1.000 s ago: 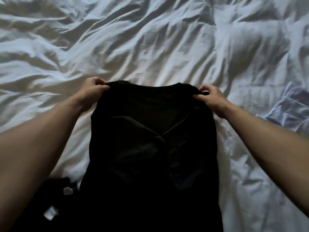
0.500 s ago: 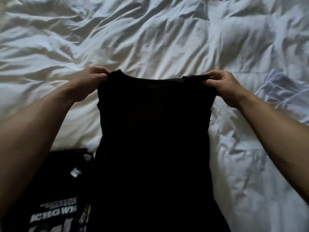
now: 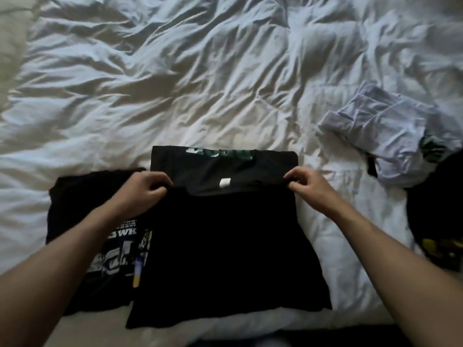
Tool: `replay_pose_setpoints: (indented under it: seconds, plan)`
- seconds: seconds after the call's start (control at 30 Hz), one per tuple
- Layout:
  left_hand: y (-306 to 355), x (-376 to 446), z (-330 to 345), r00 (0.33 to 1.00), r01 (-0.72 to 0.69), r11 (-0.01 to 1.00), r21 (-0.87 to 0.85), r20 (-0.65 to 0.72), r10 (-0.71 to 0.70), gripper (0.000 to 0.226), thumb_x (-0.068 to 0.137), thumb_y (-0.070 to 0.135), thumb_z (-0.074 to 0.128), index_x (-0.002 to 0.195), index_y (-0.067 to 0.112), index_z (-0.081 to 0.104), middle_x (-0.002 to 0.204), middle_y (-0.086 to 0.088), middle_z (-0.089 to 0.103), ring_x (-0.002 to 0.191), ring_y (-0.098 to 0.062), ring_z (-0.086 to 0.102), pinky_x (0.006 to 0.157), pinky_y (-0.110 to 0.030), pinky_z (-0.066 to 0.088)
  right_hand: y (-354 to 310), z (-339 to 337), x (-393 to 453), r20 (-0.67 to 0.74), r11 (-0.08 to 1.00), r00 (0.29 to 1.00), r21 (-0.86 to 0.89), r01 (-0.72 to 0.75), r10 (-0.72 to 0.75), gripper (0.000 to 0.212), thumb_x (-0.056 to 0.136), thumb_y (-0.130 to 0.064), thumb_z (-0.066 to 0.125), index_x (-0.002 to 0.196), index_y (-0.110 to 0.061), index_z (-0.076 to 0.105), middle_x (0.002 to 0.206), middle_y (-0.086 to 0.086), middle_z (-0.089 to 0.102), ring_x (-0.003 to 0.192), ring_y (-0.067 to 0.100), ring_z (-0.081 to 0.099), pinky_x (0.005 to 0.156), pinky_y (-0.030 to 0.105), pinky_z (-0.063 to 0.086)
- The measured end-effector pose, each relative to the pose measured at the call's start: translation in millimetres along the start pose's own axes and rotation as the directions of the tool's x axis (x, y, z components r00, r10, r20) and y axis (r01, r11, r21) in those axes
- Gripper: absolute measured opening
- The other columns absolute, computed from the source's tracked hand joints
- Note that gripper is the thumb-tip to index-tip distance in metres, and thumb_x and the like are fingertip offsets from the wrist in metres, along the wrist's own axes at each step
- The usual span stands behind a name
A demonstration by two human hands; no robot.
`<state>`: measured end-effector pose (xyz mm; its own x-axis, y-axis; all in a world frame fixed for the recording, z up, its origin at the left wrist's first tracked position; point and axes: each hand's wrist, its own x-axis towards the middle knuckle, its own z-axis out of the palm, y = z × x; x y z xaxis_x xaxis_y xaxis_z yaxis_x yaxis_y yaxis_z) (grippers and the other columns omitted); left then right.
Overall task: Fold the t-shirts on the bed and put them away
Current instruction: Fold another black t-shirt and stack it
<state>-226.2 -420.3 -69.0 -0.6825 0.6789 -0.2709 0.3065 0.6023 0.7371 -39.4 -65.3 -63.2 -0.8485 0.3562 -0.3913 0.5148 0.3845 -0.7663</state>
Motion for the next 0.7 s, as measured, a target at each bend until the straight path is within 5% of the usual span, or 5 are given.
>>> replay_pose_setpoints:
  seconds: [0.1,0.3,0.47,0.63,0.7]
  plan:
    - [-11.3,-52.1,39.0,0.998,-0.062,0.995,0.073,0.031,0.06,0.018,0.07,0.032,0.048,0.072,0.035,0.065,0.066,0.03,0.062,0.063,0.009,0.056,0.064,-0.012,0.044,28.9,23.6,-51.5,0.029,0.985,0.999,-0.169,0.018,-0.013,0.026,0.084,0.001,0.063,0.086,-0.025,0.065,0.079,-0.006,0.067,0.071,0.008,0.06,0.072,0.024,0.046]
    - [-55.3,-148.5,114.1,0.974,-0.228,0.857,0.462,0.106,0.201,0.026,0.071,0.029,0.042,0.082,0.027,0.065,0.077,0.011,0.063,0.074,-0.015,0.063,0.062,-0.028,0.049,99.5,55.8,-139.8,0.195,0.857,0.976,-0.483,0.179,-0.094,0.015,0.084,-0.017,0.061,0.097,-0.02,0.067,0.092,0.0,0.07,0.086,0.023,0.067,0.076,0.039,0.053]
    - [-64.2,-201.0,158.9,0.975,-0.216,0.804,0.554,0.173,0.142,0.025,0.066,0.017,0.07,0.084,0.031,0.062,0.081,0.011,0.057,0.072,-0.014,0.058,0.057,-0.025,0.04,144.6,83.0,-182.2,0.223,0.716,0.932,-0.597,0.361,-0.284,0.016,0.071,-0.021,0.063,0.086,-0.026,0.062,0.084,-0.004,0.065,0.078,0.023,0.067,0.06,0.04,0.057]
    - [-57.9,-223.7,178.3,0.984,-0.154,0.778,0.609,0.168,0.063,0.033,0.057,0.021,0.082,0.082,0.031,0.063,0.081,0.01,0.053,0.071,-0.013,0.056,0.056,-0.023,0.043,158.6,99.5,-205.2,0.231,0.639,0.94,-0.689,0.341,-0.252,0.034,0.056,-0.017,0.086,0.082,-0.024,0.065,0.095,-0.005,0.065,0.087,0.019,0.068,0.062,0.032,0.053]
    - [-58.0,-229.7,183.8,0.983,-0.14,0.776,0.615,0.181,0.034,0.029,0.061,0.035,0.079,0.084,0.032,0.062,0.085,0.01,0.052,0.074,-0.014,0.056,0.057,-0.023,0.042,160.7,102.7,-210.0,0.243,0.62,0.943,-0.71,0.334,-0.229,0.029,0.06,-0.028,0.081,0.085,-0.025,0.067,0.101,-0.002,0.066,0.094,0.021,0.068,0.066,0.032,0.054]
